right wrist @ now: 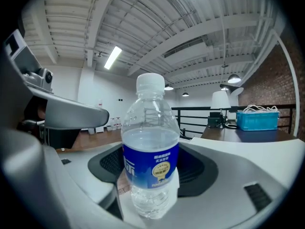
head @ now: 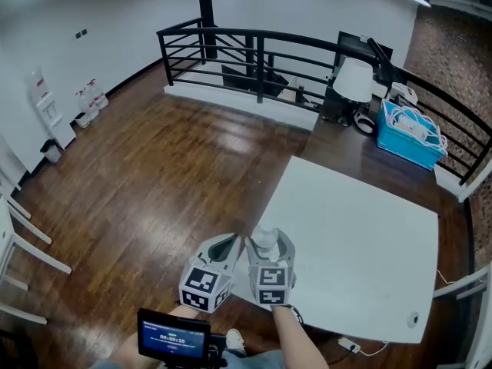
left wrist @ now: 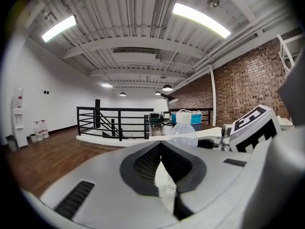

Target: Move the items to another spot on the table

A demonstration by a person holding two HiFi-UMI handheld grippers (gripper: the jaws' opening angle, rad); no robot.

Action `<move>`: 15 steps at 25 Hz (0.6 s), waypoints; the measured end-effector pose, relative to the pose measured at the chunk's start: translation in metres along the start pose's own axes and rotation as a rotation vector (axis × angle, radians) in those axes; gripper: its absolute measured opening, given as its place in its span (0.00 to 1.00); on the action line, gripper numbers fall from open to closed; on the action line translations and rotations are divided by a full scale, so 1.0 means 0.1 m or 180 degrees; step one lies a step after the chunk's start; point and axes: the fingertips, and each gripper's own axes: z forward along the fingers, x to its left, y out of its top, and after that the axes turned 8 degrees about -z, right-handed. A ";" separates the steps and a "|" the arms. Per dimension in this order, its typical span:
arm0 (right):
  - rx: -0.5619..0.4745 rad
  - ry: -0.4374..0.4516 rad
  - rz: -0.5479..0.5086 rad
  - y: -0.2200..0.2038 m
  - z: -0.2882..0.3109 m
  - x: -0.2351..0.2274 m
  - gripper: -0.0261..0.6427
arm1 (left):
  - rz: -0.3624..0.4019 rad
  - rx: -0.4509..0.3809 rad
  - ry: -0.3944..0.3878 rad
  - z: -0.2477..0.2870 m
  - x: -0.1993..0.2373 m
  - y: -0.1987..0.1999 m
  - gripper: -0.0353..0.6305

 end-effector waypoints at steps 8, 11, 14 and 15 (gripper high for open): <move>-0.0032 -0.0089 0.0085 -0.02 -0.02 -0.03 0.53 | 0.0026 -0.0004 0.0034 -0.04 0.03 -0.06 0.07; -0.0029 -0.0079 0.0168 -0.02 -0.02 -0.05 0.55 | 0.0024 0.0001 0.0023 -0.05 0.01 -0.07 0.07; -0.0030 -0.0063 0.0161 -0.04 -0.04 -0.05 0.56 | 0.0016 0.0008 0.0025 -0.06 0.00 -0.08 0.07; -0.0031 -0.0062 0.0138 -0.04 -0.05 -0.05 0.56 | 0.0020 0.0008 0.0036 -0.07 0.00 -0.10 0.07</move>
